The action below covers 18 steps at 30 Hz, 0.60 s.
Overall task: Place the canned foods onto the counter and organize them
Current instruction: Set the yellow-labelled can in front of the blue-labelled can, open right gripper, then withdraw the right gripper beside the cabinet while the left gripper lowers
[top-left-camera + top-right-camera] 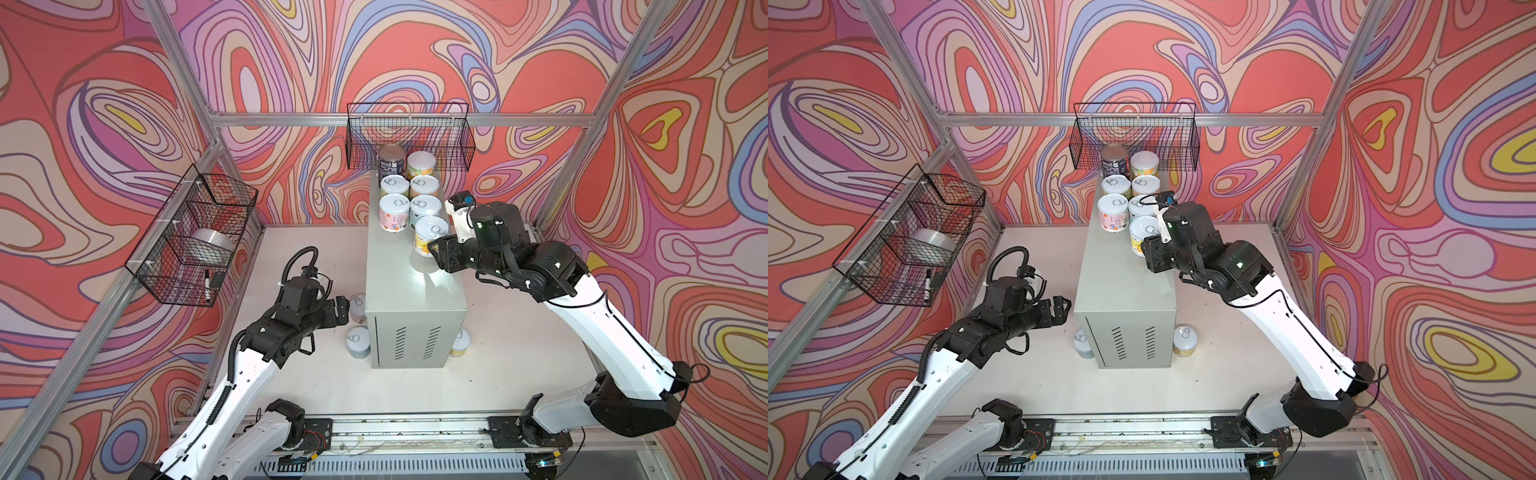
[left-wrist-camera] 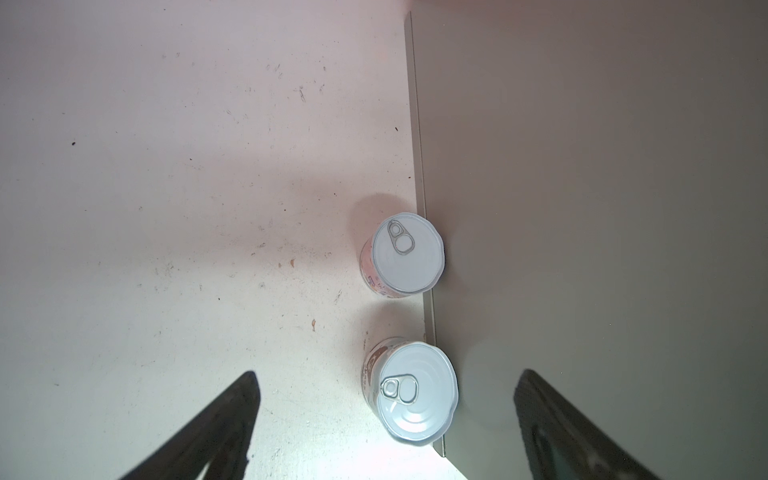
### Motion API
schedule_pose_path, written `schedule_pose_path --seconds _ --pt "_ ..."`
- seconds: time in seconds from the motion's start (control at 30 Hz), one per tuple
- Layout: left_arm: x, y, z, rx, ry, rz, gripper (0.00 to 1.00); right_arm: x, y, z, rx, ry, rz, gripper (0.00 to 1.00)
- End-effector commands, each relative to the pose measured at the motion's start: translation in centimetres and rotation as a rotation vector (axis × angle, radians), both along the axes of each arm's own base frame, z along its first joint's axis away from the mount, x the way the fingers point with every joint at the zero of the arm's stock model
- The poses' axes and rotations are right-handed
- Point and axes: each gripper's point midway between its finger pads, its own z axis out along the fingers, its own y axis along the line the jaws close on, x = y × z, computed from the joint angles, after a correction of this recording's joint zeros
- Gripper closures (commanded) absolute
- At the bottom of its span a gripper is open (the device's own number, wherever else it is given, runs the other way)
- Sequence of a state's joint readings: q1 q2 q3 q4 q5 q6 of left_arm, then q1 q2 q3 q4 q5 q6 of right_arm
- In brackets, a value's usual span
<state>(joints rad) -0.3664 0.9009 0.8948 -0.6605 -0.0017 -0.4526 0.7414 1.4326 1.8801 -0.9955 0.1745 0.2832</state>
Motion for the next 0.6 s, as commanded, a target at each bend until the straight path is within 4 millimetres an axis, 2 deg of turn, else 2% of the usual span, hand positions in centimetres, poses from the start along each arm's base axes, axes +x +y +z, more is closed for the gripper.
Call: schedule_pose_path --seconds 0.0,0.1,0.2,0.37,0.47,0.57 --pt "-0.2 0.6 0.0 0.019 0.003 0.016 0.0 -1.1 -1.7 2.9 0.043 -0.071 -0.034 0.39" --pt "-1.0 0.5 -0.6 0.017 0.037 0.002 0.0 -2.0 -3.1 4.5 0.071 -0.112 -0.057 0.34" --pt "-2.5 0.0 -1.4 -0.008 0.088 -0.037 0.0 -2.4 -5.2 5.1 0.081 -0.146 -0.134 0.28" --pt "-5.6 -0.1 -3.2 -0.039 0.137 -0.052 0.0 -2.7 -8.9 3.9 0.043 -0.156 -0.296 0.22" --pt "-6.4 -1.0 -2.7 -0.015 0.119 -0.076 0.0 -2.9 -9.9 2.9 0.023 -0.139 -0.338 0.21" --pt "-7.0 -1.4 -4.4 -0.002 0.213 -0.067 0.0 -3.1 -10.4 2.2 0.008 -0.127 -0.356 0.2"
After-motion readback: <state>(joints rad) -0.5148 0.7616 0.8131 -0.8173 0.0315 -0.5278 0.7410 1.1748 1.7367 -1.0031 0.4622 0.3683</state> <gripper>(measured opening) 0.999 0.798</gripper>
